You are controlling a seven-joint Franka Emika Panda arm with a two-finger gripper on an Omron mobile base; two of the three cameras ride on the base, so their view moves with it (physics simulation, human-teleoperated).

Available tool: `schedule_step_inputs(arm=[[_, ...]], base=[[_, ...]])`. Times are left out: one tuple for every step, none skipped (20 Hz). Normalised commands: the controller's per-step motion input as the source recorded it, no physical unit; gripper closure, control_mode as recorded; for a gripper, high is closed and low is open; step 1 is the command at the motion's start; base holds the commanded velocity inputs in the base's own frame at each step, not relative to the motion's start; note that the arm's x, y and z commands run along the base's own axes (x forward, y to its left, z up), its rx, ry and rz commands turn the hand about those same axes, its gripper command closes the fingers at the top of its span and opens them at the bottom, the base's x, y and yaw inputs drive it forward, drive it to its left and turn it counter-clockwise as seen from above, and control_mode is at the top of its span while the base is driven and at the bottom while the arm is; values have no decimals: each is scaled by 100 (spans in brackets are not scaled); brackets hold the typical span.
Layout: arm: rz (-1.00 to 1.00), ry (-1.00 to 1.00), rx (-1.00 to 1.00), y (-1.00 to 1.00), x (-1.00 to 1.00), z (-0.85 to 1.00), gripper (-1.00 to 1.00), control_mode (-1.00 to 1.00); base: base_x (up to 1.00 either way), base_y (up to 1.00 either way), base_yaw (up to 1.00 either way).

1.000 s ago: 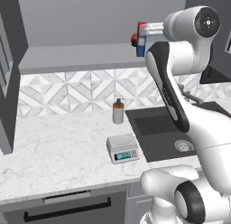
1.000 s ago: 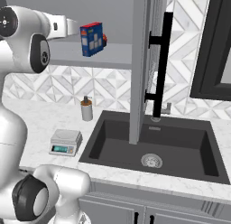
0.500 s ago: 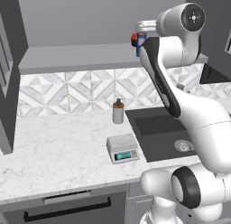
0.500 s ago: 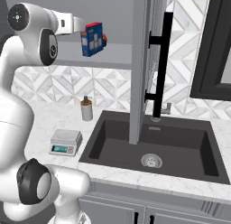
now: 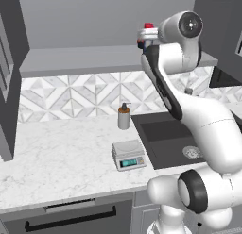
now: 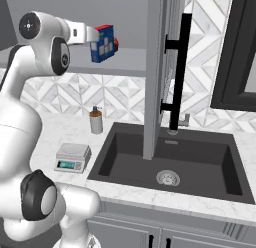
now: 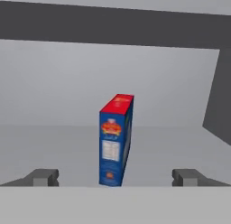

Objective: Pick the boxed food and place it on the digital scale for weighing, and close the cabinet.

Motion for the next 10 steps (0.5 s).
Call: schedule_step_inputs(arm=[[-3,0,0,0,39,-17,-100,-100],[-3,0,0,0,46,-14,-100,-100],[-3,0,0,0,48,-9,-100,-100],[-2,0,0,0,53,-6,-100,-100],[-1,0,0,0,50,-5,-100,-100],[-1,0,0,0,51,-4,-100,-100],[0,2,0,0,54,-1,-100,-100],[0,2,0,0,56,-1,-100,-100],[0,4,0,0,58,-4,-100,-100],[0,2,0,0,55,-2,-100,-100]], base=[[0,0,0],[0,0,0],[0,0,0],[0,0,0],[0,0,0],[0,0,0],[0,0,0],[0,0,0],[0,0,0],[0,0,0]])
